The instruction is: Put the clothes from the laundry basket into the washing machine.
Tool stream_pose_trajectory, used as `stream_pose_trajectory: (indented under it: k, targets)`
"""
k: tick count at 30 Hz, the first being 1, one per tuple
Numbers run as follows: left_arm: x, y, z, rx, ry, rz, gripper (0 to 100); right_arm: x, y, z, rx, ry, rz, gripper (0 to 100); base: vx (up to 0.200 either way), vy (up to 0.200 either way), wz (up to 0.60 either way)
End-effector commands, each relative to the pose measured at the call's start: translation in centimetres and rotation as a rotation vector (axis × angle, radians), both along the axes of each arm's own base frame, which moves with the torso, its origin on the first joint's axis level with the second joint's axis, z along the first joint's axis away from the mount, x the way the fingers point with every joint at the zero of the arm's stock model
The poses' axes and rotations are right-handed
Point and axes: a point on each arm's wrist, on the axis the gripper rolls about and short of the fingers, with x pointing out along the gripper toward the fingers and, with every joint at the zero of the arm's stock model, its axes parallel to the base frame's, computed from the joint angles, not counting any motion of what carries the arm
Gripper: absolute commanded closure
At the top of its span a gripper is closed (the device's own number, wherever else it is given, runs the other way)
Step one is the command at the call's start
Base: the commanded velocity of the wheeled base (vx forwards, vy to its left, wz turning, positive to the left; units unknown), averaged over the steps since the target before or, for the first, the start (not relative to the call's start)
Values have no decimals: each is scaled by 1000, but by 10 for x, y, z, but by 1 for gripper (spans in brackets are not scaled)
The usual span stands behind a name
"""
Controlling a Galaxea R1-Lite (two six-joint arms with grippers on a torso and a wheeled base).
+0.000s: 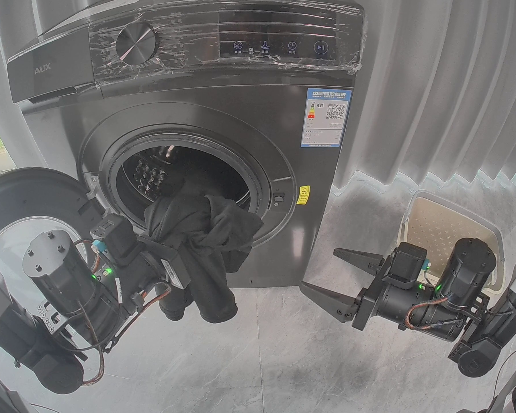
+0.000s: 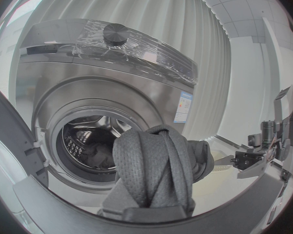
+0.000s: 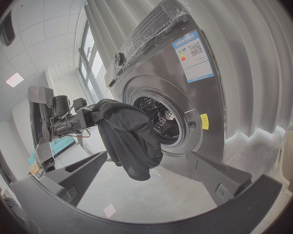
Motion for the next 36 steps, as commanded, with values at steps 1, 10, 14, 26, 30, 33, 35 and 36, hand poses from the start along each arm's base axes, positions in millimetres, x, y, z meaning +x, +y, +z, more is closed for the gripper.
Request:
stream_pose_trajectory:
  k: [1, 10, 14, 26, 30, 33, 35, 36]
  targets:
    - [7, -3, -2, 5, 3, 46, 100, -1, 0, 4, 8, -12, 1, 0, 0, 0, 0]
    - [8, -5, -6, 13, 14, 64, 100, -1, -1, 3, 7, -11, 0, 0, 0, 0, 0]
    - [7, -5, -8, 21, 23, 61, 100, -1, 0, 3, 6, -10, 1, 0, 50, 0, 0]
    - [11, -9, -21, 87, 46, 62, 100, -1, 0, 3, 6, -10, 3, 0, 83, 0, 0]
    - [11, -8, -20, 81, 43, 57, 100, 0, -2, 3, 7, -9, -3, 0, 0, 100, 0]
    - [12, -8, -21, 85, 46, 59, 100, 0, -1, 3, 8, -10, -3, 0, 0, 200, 0]
    - [12, -9, -22, 86, 48, 57, 100, 0, -1, 3, 7, -9, -3, 0, 0, 200, 0]
    - [12, -9, -23, 89, 49, 57, 100, 0, -1, 3, 7, -9, -3, 0, 0, 200, 0]
